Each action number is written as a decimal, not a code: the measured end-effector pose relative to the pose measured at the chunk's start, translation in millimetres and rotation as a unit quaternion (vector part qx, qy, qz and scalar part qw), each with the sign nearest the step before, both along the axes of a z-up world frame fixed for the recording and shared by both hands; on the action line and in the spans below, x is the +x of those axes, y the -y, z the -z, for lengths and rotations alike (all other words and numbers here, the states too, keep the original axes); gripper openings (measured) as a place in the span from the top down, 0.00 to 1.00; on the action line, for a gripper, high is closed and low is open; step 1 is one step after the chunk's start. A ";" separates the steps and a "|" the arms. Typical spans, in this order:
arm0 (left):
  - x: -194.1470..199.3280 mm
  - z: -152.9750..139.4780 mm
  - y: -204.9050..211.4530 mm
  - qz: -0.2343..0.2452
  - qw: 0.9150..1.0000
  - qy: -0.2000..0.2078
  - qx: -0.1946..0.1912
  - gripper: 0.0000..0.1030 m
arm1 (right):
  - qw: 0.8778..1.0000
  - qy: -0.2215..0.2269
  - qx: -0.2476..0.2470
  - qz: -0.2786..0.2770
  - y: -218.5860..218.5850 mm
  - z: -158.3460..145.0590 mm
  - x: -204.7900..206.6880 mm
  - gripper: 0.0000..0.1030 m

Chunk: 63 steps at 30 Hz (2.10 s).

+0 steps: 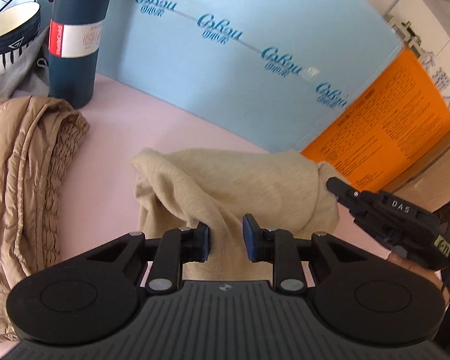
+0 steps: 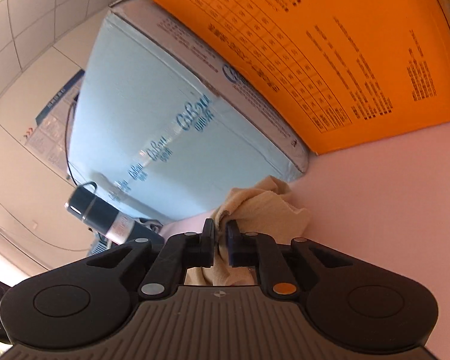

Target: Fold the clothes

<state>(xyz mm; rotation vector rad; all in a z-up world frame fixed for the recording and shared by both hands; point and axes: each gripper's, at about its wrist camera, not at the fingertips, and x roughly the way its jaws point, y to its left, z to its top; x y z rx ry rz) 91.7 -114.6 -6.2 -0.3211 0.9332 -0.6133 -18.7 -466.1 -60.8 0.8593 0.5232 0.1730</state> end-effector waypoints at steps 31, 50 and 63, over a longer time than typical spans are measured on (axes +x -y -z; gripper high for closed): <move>-11.0 66.6 54.7 0.033 0.993 -0.006 0.115 0.19 | 0.994 -0.084 -0.002 0.073 32.0 18.8 -112.7 0.24; 13.5 -6.1 83.6 0.093 0.995 0.015 0.016 0.87 | 0.991 -0.018 0.060 0.118 54.8 -37.0 -53.1 0.92; -75.0 -8.8 30.5 0.156 0.986 0.061 0.001 0.15 | 0.998 0.027 0.040 -0.037 22.3 -84.0 -209.1 0.92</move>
